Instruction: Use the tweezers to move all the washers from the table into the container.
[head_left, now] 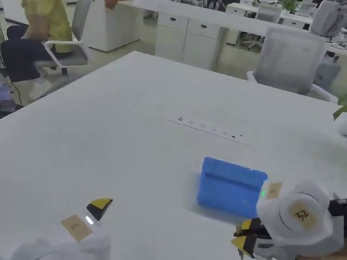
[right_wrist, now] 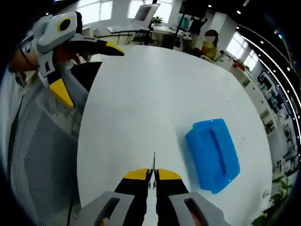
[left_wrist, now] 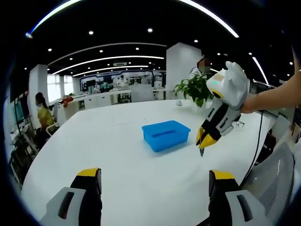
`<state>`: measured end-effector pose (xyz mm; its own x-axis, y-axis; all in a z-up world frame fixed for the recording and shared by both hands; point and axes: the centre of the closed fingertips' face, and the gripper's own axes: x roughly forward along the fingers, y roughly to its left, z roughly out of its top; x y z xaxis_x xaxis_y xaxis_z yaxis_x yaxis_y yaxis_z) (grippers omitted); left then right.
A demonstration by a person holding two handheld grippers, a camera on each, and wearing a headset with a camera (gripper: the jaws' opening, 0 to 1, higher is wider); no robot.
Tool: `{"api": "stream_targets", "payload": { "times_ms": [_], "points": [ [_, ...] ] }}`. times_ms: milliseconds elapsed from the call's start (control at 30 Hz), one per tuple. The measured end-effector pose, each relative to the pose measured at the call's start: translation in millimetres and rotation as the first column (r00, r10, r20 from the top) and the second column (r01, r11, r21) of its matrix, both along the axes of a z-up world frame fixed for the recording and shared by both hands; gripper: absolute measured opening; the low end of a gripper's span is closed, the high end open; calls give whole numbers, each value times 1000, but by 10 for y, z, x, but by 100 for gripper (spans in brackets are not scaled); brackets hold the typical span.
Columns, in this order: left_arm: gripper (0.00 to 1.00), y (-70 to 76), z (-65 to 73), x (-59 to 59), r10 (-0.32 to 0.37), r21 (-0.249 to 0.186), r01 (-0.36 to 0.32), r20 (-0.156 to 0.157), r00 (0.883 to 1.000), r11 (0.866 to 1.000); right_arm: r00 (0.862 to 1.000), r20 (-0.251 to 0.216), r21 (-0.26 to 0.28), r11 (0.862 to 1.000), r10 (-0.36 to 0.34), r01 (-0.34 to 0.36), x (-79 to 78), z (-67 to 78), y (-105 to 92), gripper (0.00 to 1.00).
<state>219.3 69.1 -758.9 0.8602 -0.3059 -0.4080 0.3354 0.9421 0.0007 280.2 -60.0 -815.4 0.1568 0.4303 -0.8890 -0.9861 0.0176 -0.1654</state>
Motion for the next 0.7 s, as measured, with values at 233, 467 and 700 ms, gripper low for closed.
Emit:
{"api": "stream_targets", "payload": {
  "times_ms": [233,467,700],
  "points": [
    [97,29,-8,2,7,3,-7,3,1000,1000,997,-58,-63,996,52,-56,-57,-261,38,2],
    [96,59,-23,4,15,9,-15,-2,1000,1000,982,-43,-117,975,183,-187,-129,-448,201,2],
    [95,72,-58,2,17,30,-16,-13,1000,999,962,-56,-171,947,267,-273,-216,-623,236,2]
  ]
}}
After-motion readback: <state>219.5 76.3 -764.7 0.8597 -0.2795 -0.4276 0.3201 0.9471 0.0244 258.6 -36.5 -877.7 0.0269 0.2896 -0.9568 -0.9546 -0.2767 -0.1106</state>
